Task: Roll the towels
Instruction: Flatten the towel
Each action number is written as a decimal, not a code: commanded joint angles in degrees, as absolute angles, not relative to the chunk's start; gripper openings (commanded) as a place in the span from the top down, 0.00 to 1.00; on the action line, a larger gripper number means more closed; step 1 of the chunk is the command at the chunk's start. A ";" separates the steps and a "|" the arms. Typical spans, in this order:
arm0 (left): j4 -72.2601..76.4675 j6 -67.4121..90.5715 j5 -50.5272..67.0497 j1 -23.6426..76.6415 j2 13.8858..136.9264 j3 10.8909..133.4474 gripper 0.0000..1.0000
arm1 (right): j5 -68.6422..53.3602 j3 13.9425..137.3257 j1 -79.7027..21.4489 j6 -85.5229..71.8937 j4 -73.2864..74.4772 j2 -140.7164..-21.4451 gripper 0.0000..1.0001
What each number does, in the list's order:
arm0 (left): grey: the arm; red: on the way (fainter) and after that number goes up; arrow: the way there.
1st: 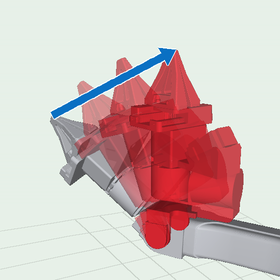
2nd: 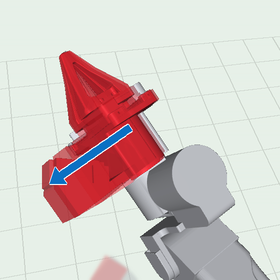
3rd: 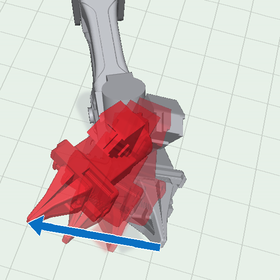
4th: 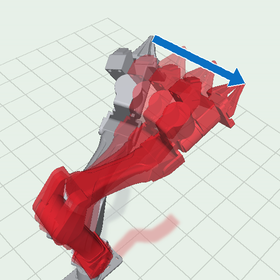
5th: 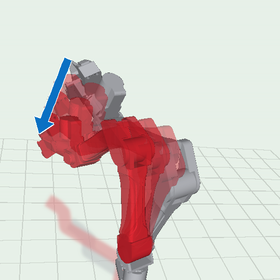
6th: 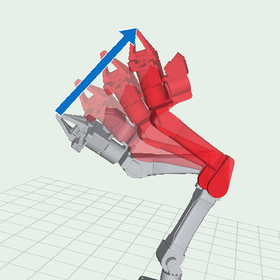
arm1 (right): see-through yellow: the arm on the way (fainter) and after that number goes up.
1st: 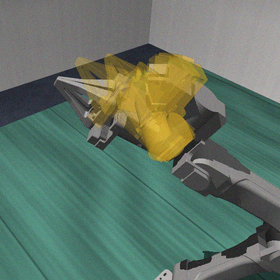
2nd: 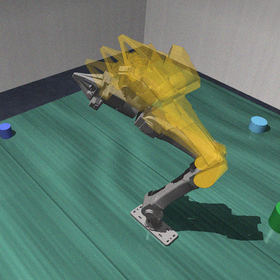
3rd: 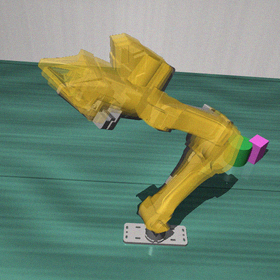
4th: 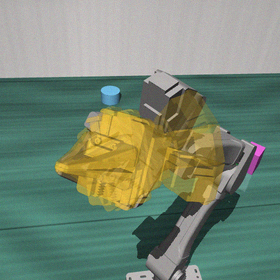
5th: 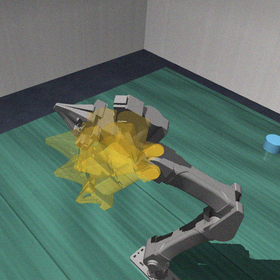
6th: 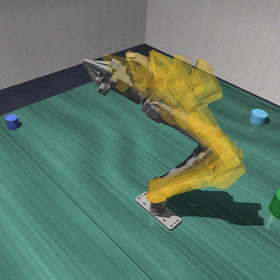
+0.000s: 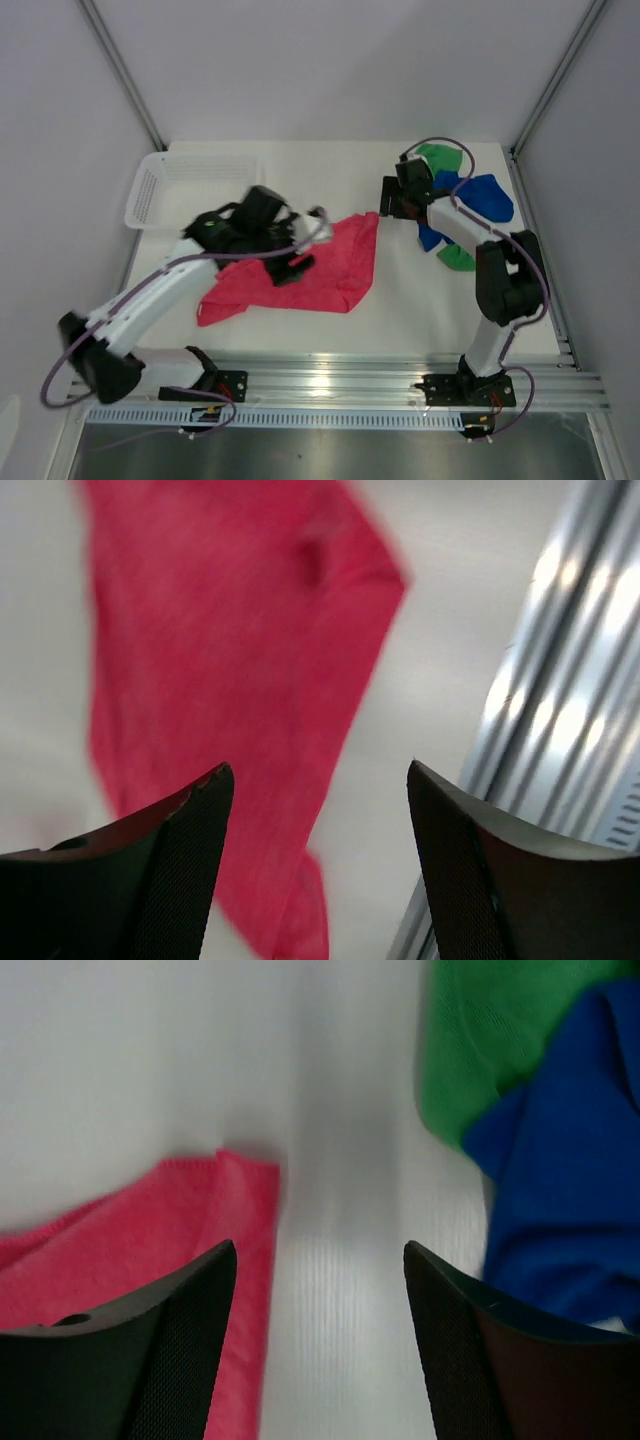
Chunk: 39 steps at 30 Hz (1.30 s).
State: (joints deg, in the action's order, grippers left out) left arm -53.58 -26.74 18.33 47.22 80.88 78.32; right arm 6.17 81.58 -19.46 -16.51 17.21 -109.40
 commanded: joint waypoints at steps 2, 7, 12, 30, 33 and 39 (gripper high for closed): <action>-58.88 -31.71 8.27 24.95 61.66 65.26 0.27 | 15.37 64.31 -30.45 -19.42 15.83 -90.46 0.31; -56.70 -38.05 5.36 10.48 53.62 51.26 0.24 | 16.94 59.76 -41.64 -24.33 15.02 -89.11 0.33; -50.37 -40.25 3.70 0.02 53.61 42.46 0.24 | 25.13 63.88 -49.91 -27.06 18.70 -93.77 0.26; -42.80 -41.92 3.07 -6.15 61.78 37.53 0.28 | 28.12 60.12 -52.30 -29.88 21.44 -95.46 0.99; -44.11 -43.58 6.39 -6.06 62.58 37.79 0.28 | 28.13 56.00 -49.76 -29.97 22.59 -88.88 1.00; -44.91 -44.03 10.27 -1.68 64.59 37.71 0.28 | 24.27 43.62 -39.58 -30.85 23.56 -73.23 1.00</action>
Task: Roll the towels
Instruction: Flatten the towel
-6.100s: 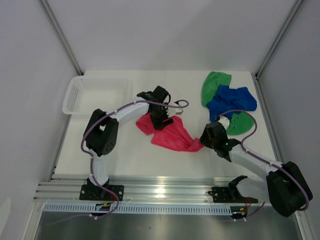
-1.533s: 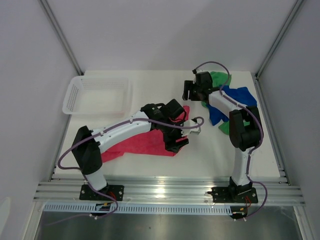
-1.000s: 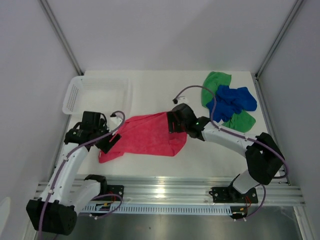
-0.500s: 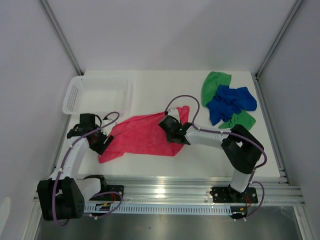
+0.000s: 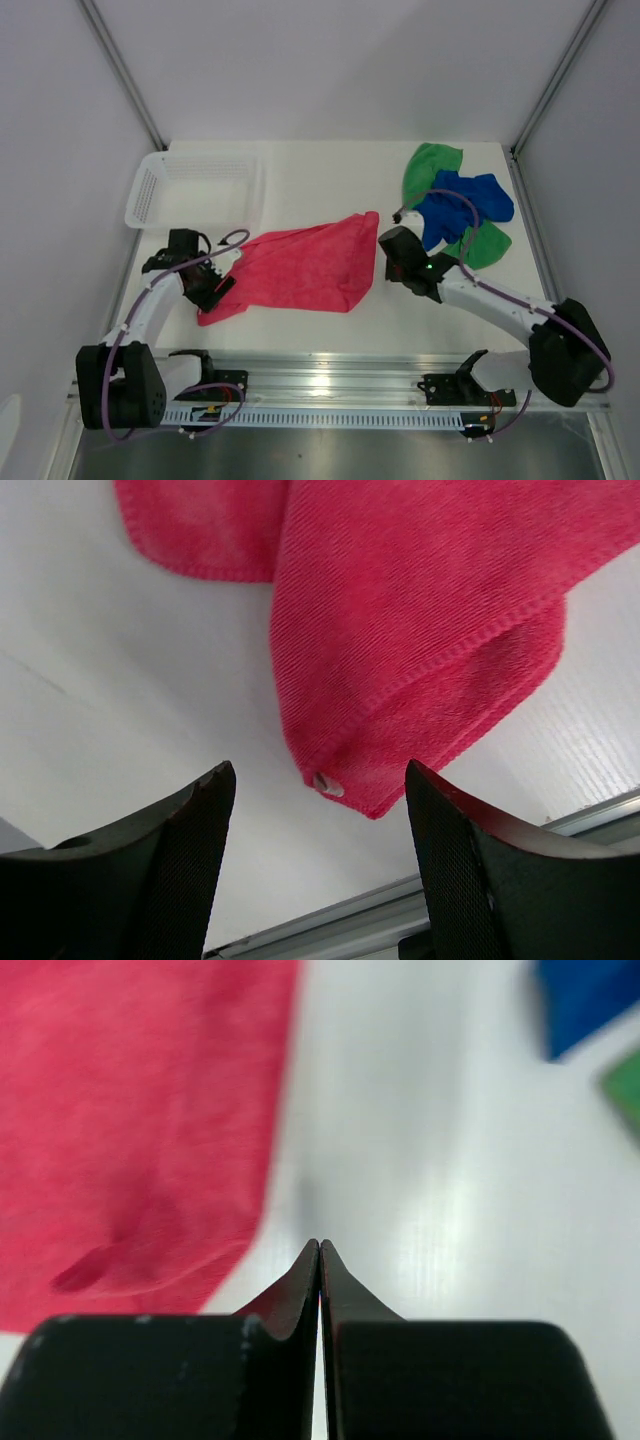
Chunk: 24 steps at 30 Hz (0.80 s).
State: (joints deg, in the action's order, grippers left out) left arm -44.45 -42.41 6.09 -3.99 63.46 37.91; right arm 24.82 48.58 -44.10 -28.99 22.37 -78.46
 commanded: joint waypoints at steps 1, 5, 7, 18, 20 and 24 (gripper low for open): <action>-44.56 -43.77 10.02 -0.80 65.12 37.53 0.28 | 23.04 42.38 -38.51 -30.94 23.03 -71.73 1.00; -41.49 -42.19 7.30 4.56 68.90 36.12 0.28 | 19.43 38.76 -35.51 -30.67 21.71 -66.89 1.00; -41.66 -42.10 7.91 4.66 71.61 36.30 0.29 | 19.34 38.24 -35.16 -30.67 21.97 -66.27 1.00; -38.68 -42.62 0.89 2.82 65.92 34.72 0.39 | 20.04 42.18 -44.64 -31.81 19.43 -67.22 0.72; -37.80 -43.59 0.26 1.32 65.83 34.28 0.39 | 19.51 44.28 -46.75 -32.43 17.15 -69.42 0.62; -36.13 -43.42 -1.06 0.18 69.42 34.01 0.38 | 20.83 48.51 -50.88 -32.52 15.82 -77.06 0.48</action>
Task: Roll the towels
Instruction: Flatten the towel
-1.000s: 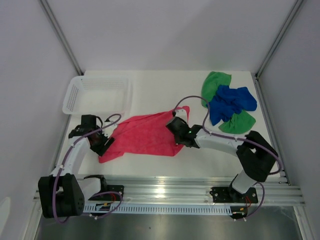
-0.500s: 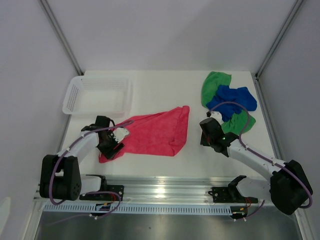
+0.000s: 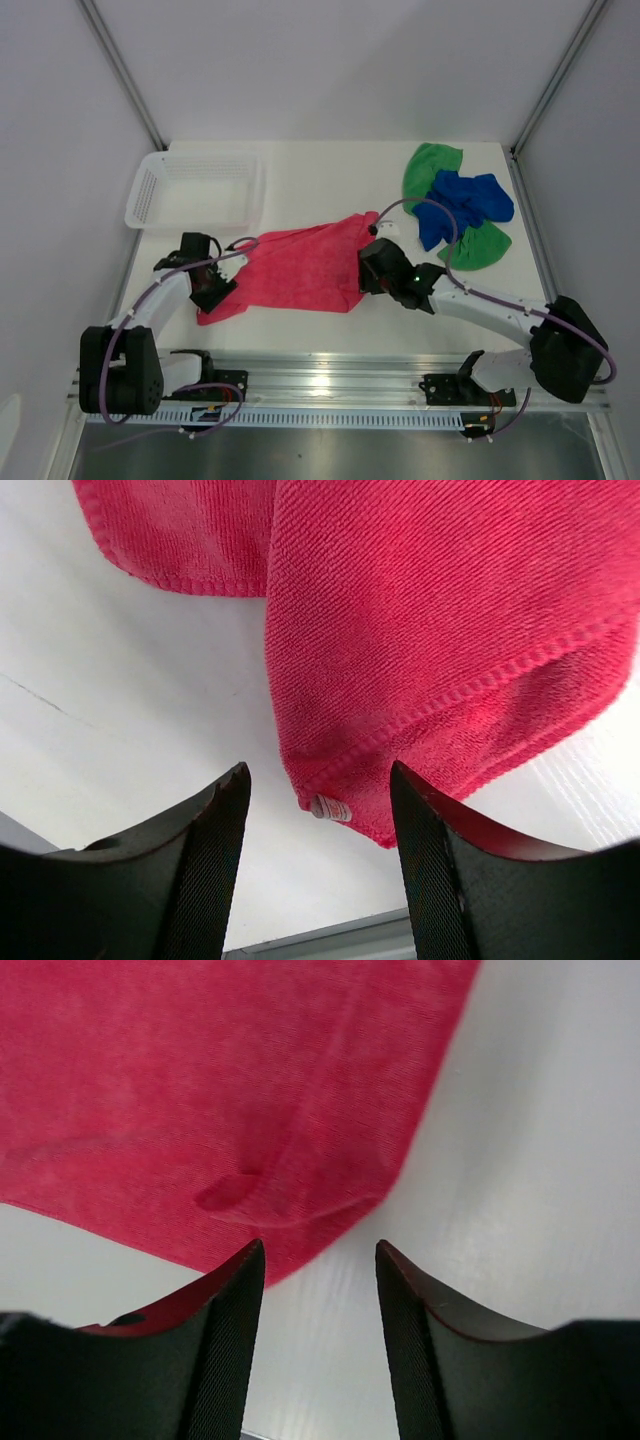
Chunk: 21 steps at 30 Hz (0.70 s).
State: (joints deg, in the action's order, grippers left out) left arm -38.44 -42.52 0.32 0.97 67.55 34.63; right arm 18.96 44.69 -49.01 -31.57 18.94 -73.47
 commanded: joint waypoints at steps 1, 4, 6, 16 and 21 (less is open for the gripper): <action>-35.95 -43.24 -0.71 0.18 70.04 34.01 0.38 | 20.48 49.30 -51.24 -32.35 15.30 -79.69 0.48; -34.89 -42.63 -0.44 0.18 71.72 34.01 0.38 | 19.43 51.94 -52.12 -31.99 13.98 -84.00 0.45; -34.72 -42.36 1.13 0.18 72.42 34.28 0.40 | 18.90 53.43 -52.21 -31.82 13.02 -85.69 0.44; -34.54 -41.75 2.46 0.18 72.60 33.84 0.65 | 14.94 56.51 -52.29 -31.55 10.10 -94.39 0.41; -34.72 -41.66 2.46 -1.84 71.72 34.19 0.92 | 15.90 56.60 -52.03 -32.08 11.95 -95.98 0.71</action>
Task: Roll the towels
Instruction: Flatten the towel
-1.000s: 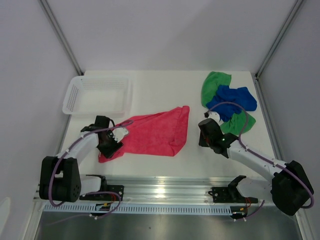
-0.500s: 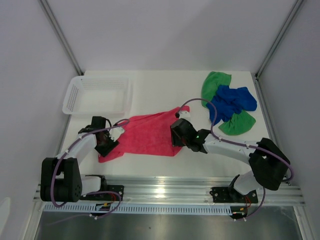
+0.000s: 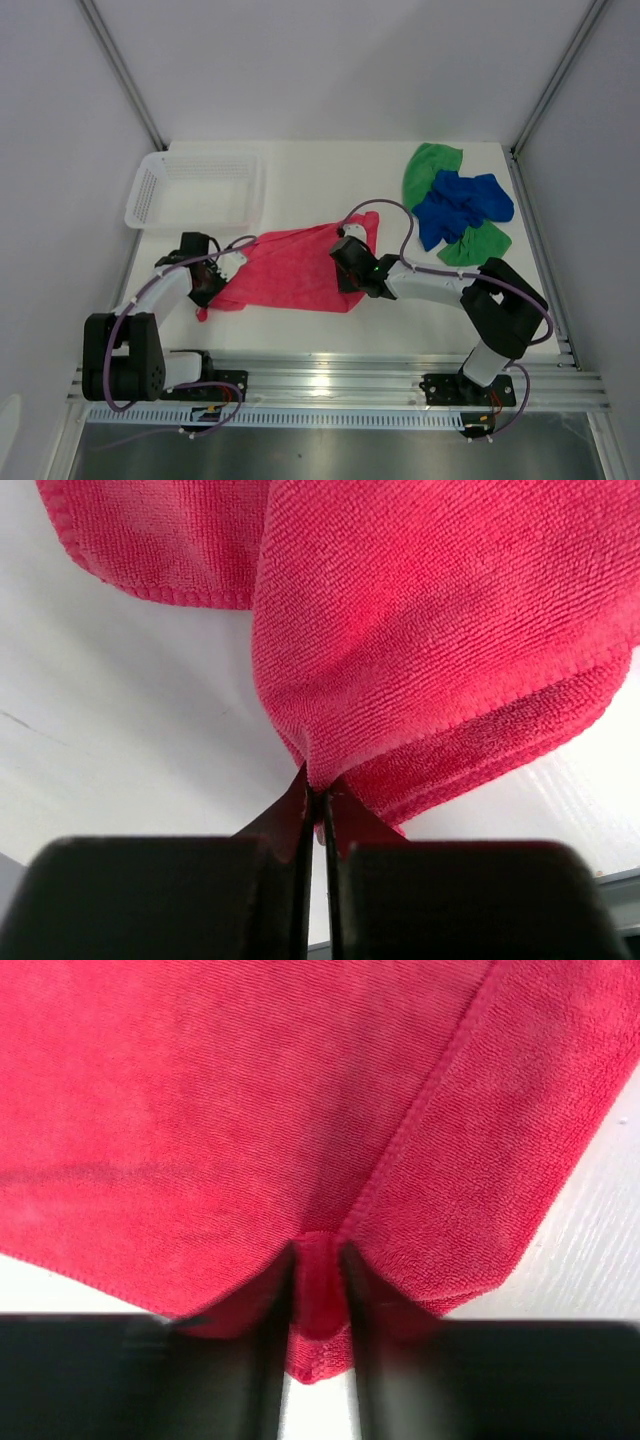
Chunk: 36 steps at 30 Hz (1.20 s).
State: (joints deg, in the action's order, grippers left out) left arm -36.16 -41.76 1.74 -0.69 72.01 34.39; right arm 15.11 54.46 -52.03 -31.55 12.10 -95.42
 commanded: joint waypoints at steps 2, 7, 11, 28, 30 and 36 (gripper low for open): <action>-34.37 -41.31 2.02 -1.93 70.67 34.54 0.99 | 16.52 55.90 -51.60 -32.26 12.65 -95.45 0.96; -33.22 -39.90 0.79 -2.72 65.31 36.12 0.99 | 18.80 53.79 -49.05 -31.56 15.37 -86.96 1.00; -33.05 -39.38 0.62 -2.90 59.25 39.89 0.99 | 16.63 52.91 -41.42 -28.31 18.53 -76.57 1.00; -48.24 -43.06 7.28 -2.90 50.81 69.61 0.99 | 6.42 78.04 -16.61 -17.22 37.17 -58.01 1.00; -49.48 -44.38 9.31 -2.81 48.44 69.00 0.99 | 5.63 78.14 -16.61 -17.49 37.62 -56.79 1.00; -45.54 -44.83 8.00 -2.81 52.80 64.34 0.99 | 4.84 74.88 -16.44 -16.70 33.76 -60.46 1.00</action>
State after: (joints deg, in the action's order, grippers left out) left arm -47.13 -43.16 10.90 -2.00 48.07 66.67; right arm 3.25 76.09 -17.65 -19.14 33.80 -56.88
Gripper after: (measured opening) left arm 0.012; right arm 0.007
